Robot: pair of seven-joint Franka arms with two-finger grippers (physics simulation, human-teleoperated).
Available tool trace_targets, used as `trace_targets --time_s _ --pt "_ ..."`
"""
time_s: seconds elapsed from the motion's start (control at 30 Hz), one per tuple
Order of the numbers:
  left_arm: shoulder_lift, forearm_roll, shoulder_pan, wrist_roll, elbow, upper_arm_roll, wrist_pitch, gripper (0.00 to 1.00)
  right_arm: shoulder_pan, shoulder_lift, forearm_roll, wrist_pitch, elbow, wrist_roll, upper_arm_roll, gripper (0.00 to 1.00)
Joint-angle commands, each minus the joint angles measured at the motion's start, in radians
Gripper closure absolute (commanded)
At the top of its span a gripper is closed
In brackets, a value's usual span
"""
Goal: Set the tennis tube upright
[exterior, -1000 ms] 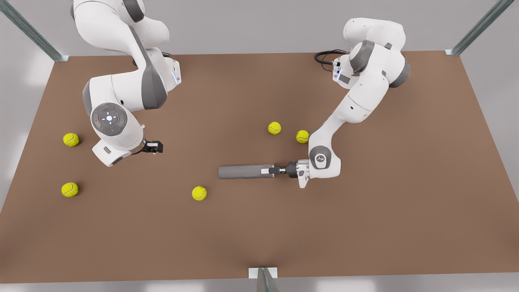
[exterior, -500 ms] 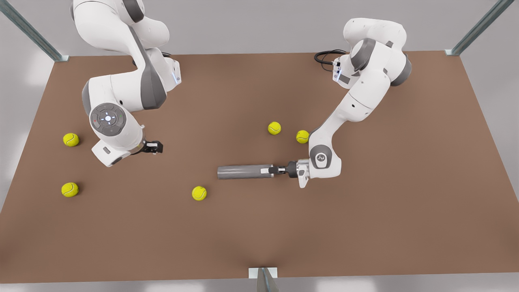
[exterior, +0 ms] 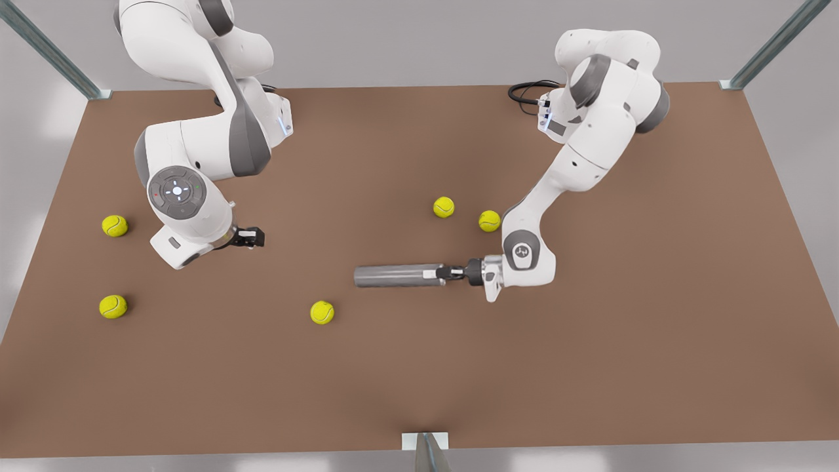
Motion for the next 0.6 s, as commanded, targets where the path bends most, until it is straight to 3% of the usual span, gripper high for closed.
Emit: trace_targets --time_s 0.0,0.23,0.57 --pt "-0.002 -0.012 0.000 0.000 -0.002 0.000 0.000 0.79 0.000 0.000 0.000 0.000 0.000 0.000 0.000 0.00" --pt "-0.116 -0.009 -0.002 -0.009 -0.095 0.006 0.115 0.79 0.000 0.000 0.000 0.000 0.000 0.000 0.000 0.00" --pt "-0.163 -0.009 0.000 -0.024 -0.125 0.006 0.125 0.79 -0.003 0.000 -0.003 0.002 0.000 -0.002 0.000 0.00"
